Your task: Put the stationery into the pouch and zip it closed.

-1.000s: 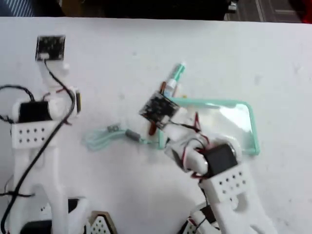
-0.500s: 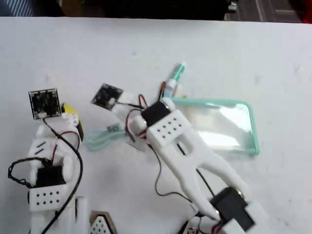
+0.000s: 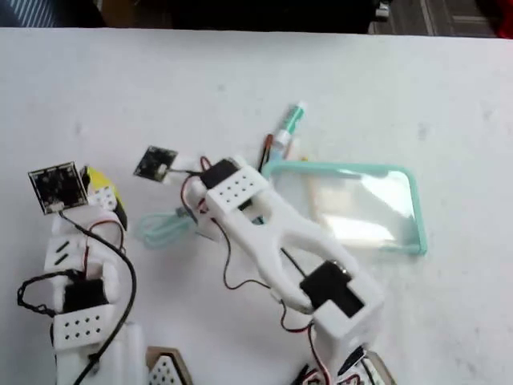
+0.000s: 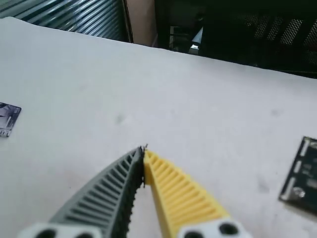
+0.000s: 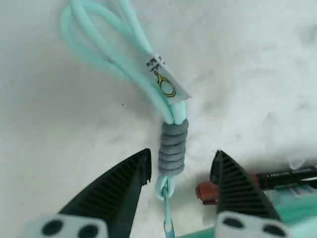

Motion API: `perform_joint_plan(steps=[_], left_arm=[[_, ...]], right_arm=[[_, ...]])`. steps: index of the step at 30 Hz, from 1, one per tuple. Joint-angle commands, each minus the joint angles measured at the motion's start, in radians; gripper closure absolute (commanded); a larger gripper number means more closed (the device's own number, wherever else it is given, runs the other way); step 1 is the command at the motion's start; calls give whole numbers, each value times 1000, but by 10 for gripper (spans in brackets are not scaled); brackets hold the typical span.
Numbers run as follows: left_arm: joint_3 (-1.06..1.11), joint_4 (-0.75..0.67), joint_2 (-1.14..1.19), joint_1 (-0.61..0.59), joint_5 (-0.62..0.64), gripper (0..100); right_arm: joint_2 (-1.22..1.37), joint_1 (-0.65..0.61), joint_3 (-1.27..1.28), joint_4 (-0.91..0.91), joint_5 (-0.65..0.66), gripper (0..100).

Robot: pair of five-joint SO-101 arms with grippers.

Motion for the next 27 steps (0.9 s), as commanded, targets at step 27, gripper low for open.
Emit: perform_joint_plan(steps=[27], left_arm=[[-6, -21, -25, 42, -52, 976]], right_arm=[[-90, 90, -445, 259, 5, 981]])
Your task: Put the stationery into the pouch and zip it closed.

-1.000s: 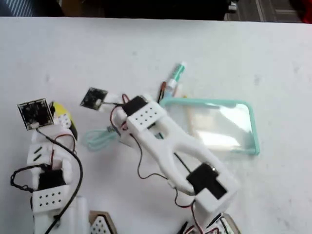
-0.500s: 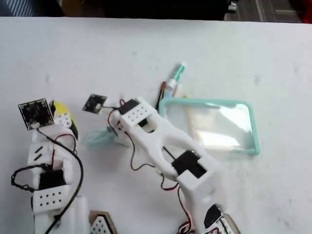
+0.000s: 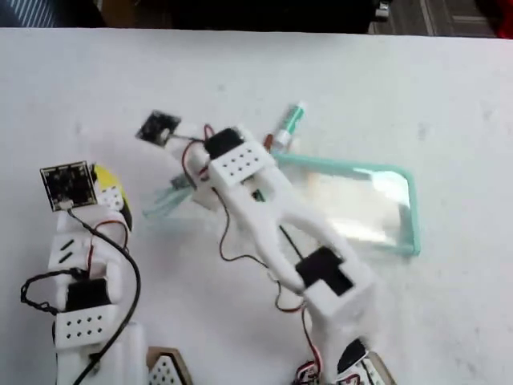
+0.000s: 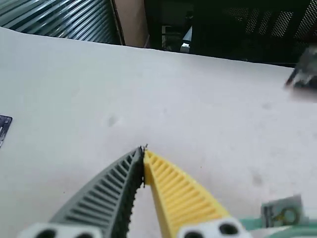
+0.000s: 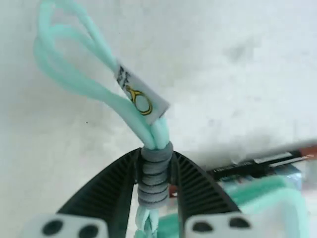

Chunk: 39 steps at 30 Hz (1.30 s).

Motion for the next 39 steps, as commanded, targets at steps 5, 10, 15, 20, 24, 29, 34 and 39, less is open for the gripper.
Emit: perform_joint_plan(steps=[5, 10, 15, 20, 24, 29, 34, 39], left_arm=[[-6, -18, -25, 2, -9, 976], [-5, -18, -25, 2, -11, 976], [-5, -18, -25, 5, -12, 976], [-6, 8, -25, 7, -12, 976], [-6, 9, -25, 7, -12, 976], [-6, 9, -25, 7, -12, 976], [-6, 9, -25, 7, -12, 976], [-6, 9, -25, 7, -12, 976]], right_arm=[[-351, 77, -183, 124, 5, 981], [-526, 153, -293, 119, 5, 981], [-618, 150, -448, 119, 5, 981], [-633, 148, -565, 125, -21, 981], [-639, 148, -578, 125, -115, 981], [-641, 147, -585, 151, -164, 981], [-636, 147, -582, 177, -164, 981], [-641, 156, -588, 140, -157, 981]])
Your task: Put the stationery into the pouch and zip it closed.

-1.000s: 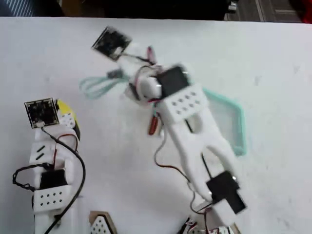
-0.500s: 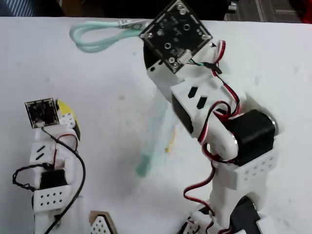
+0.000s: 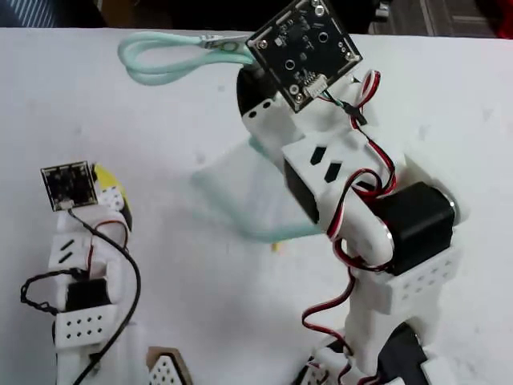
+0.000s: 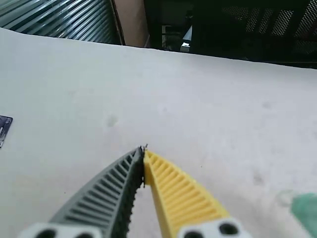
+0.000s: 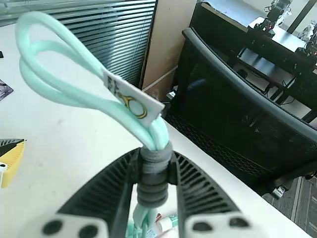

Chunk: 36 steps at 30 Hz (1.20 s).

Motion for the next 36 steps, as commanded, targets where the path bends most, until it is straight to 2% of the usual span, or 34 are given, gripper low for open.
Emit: perform_joint_plan(steps=[1, 8, 29, 31, 36], left_arm=[[-6, 9, -25, 7, -6, 976], [-6, 9, -25, 8, -6, 976], [-6, 9, -25, 10, -6, 976], [-6, 9, -25, 35, -3, 976], [-12, 8, -25, 231, -2, 976]], right_arm=[[-30, 10, -40, -45, -2, 981], [-30, 65, -40, -84, -5, 981], [-64, 61, -38, -77, -8, 981], [-64, 59, -38, -65, -9, 981], [-51, -35, -29, -13, -9, 981]])
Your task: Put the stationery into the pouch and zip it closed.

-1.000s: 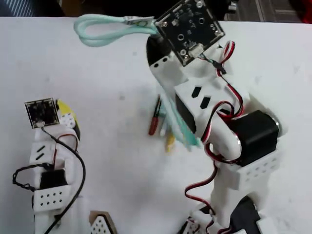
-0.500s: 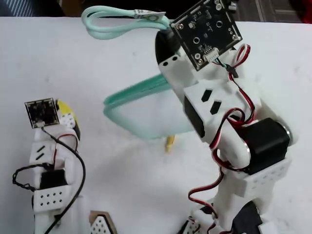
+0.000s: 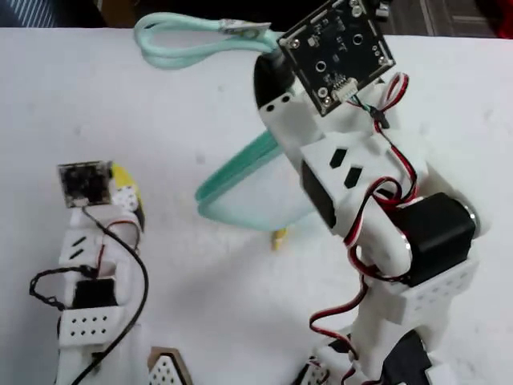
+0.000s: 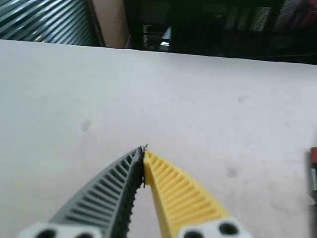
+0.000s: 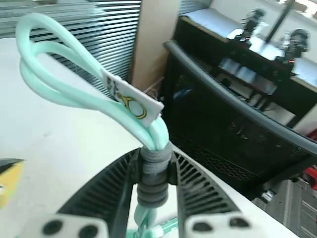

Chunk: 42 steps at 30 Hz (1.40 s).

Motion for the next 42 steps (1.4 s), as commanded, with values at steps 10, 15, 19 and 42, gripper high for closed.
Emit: perform_joint_plan(steps=[10, 15, 19, 42], left_arm=[[-195, 394, -108, 490, -86, 976], [-187, 500, -317, 440, -95, 976], [-147, 505, -515, 332, -95, 976], [-308, 807, -573, 154, -288, 887]], right_arm=[[79, -96, -11, 5, -2, 981], [111, -96, -86, 5, -3, 981], [107, -96, -124, 22, -6, 981], [-82, -337, 172, 225, -37, 981]])
